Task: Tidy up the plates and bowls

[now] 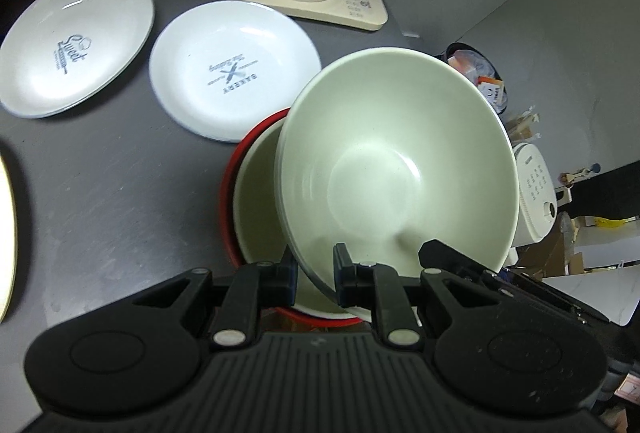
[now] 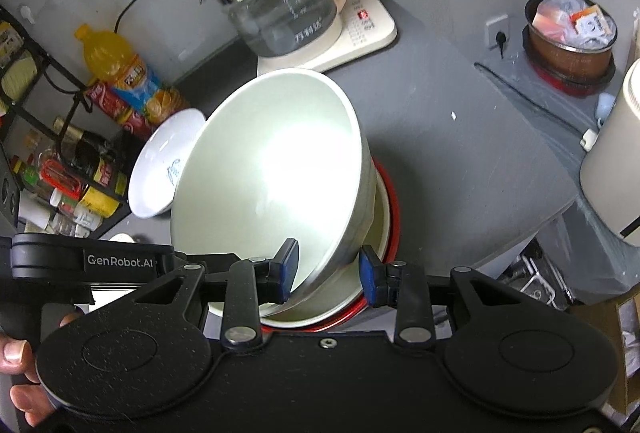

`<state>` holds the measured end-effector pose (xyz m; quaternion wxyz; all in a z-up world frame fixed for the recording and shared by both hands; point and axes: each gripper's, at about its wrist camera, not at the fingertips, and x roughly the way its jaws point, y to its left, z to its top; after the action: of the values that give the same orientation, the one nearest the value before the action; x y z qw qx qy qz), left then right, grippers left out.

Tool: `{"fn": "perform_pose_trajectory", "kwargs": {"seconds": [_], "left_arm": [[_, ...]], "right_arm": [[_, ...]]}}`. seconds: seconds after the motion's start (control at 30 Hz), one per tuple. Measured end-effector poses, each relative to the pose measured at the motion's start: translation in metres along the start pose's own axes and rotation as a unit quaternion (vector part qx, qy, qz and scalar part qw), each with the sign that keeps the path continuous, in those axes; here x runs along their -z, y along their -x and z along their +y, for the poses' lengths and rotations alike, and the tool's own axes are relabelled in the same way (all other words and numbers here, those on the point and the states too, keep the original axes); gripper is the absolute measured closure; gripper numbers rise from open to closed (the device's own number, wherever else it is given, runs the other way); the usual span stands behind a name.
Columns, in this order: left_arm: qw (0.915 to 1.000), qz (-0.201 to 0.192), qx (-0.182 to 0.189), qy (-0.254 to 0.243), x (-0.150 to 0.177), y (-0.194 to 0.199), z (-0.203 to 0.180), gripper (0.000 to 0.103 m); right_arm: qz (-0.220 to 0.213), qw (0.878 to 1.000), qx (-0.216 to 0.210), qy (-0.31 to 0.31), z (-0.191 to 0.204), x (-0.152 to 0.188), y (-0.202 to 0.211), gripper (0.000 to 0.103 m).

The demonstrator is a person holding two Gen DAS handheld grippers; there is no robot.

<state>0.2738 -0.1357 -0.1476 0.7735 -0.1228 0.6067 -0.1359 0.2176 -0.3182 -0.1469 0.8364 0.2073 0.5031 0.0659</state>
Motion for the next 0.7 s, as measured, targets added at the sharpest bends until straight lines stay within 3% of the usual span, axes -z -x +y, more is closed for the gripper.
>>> {"fn": "perform_pose_trajectory", "kwargs": {"seconds": [0.4, 0.7], "left_arm": [[0.9997, 0.014, 0.0, 0.018, 0.001, -0.01, 0.016, 0.086], [0.9993, 0.015, -0.033, -0.001, 0.0, -0.003, 0.012, 0.084]], "right_arm": [[0.034, 0.999, -0.013, -0.015, -0.006, -0.002, -0.013, 0.069], [0.028, 0.999, -0.018, -0.017, -0.014, -0.006, -0.009, 0.068]]}}
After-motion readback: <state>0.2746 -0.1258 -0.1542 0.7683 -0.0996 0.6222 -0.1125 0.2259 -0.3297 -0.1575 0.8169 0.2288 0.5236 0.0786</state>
